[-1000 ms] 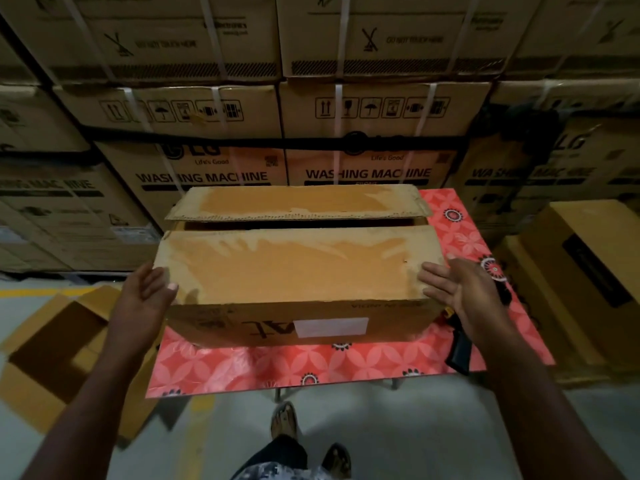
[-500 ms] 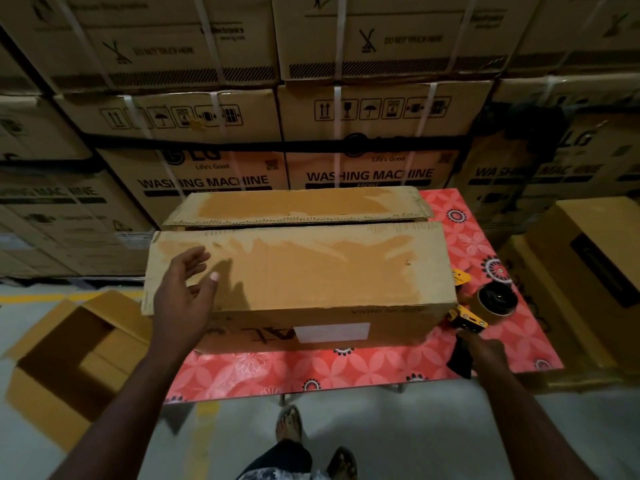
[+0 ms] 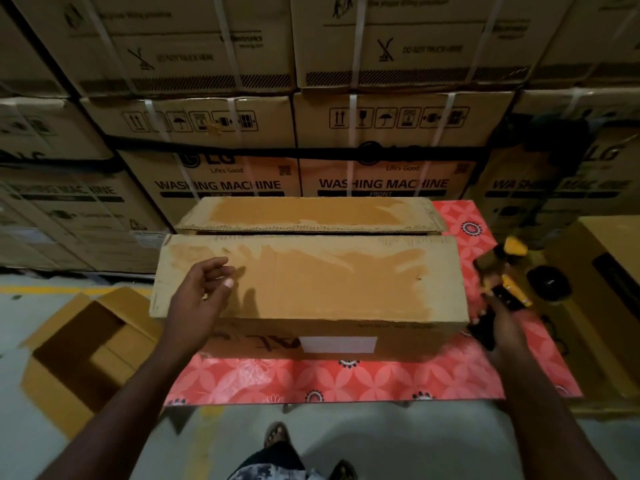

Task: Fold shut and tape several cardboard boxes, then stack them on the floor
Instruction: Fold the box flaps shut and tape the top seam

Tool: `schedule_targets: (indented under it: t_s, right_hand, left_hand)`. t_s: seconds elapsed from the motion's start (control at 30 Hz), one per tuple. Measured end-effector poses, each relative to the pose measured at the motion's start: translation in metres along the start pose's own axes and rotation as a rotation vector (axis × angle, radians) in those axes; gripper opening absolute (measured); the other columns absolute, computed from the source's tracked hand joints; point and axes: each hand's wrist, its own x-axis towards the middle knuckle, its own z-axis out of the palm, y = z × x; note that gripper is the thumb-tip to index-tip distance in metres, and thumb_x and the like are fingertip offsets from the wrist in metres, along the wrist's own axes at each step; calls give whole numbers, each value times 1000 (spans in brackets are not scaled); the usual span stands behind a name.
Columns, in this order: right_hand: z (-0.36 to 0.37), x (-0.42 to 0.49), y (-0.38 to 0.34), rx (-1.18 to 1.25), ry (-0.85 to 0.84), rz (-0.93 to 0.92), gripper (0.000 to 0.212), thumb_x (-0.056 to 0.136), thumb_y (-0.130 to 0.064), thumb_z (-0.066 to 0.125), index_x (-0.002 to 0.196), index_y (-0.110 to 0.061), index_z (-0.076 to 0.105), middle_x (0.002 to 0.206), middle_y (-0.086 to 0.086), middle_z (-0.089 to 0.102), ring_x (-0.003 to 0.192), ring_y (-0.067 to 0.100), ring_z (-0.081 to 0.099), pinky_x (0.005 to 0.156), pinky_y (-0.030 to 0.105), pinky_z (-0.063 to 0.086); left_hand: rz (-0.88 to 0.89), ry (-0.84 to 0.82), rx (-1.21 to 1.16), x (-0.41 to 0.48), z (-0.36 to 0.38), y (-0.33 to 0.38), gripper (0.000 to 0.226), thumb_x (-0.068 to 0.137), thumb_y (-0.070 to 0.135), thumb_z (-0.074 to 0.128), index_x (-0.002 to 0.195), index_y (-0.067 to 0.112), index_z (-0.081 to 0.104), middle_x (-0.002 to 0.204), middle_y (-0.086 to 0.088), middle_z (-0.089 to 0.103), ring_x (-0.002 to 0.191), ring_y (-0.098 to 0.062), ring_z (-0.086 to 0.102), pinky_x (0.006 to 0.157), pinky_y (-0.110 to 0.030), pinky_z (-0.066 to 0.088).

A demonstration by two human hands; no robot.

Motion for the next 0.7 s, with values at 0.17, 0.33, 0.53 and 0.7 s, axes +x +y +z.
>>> schedule_targets:
  t_s: [0.17,0.33,0.53,0.7]
  right_hand:
    - [65,-55,-99,-285,129,-531,30,89,-44,76,110,-28,62,91,-5,67,78,12,65,73,33,54]
    - [157,-90,-130,-344,-188,-540,25,76,-37,89,82,-27,67,68,-11,70,62,3,65,67,35,53]
    - [282,-143,-66,-696,-729,-691,41,81,7,75,83,-33,67,66,-22,68,54,-11,60,51,8,46]
    - [345,-165,-33,-927,-1062,-654,33,72,-40,80,100,-22,77,96,-8,78,94,8,73,87,40,60]
  left_hand:
    - [-183,16,-285,29,-8,6,23,101,7,55,122,16,62,116,-11,70,101,-27,70,78,-26,60]
    - [-387,-90,-573,48,-12,18,24,104,17,48,123,12,63,115,-9,73,94,-14,72,85,-29,56]
    - [-665,-298,-968,65,-1,29,55,105,48,35,129,10,66,129,-12,68,113,-19,70,86,-28,60]
    - [-590,-240,-1320,78,-24,17,41,71,19,80,110,12,70,112,-10,74,97,-26,75,73,-36,63]
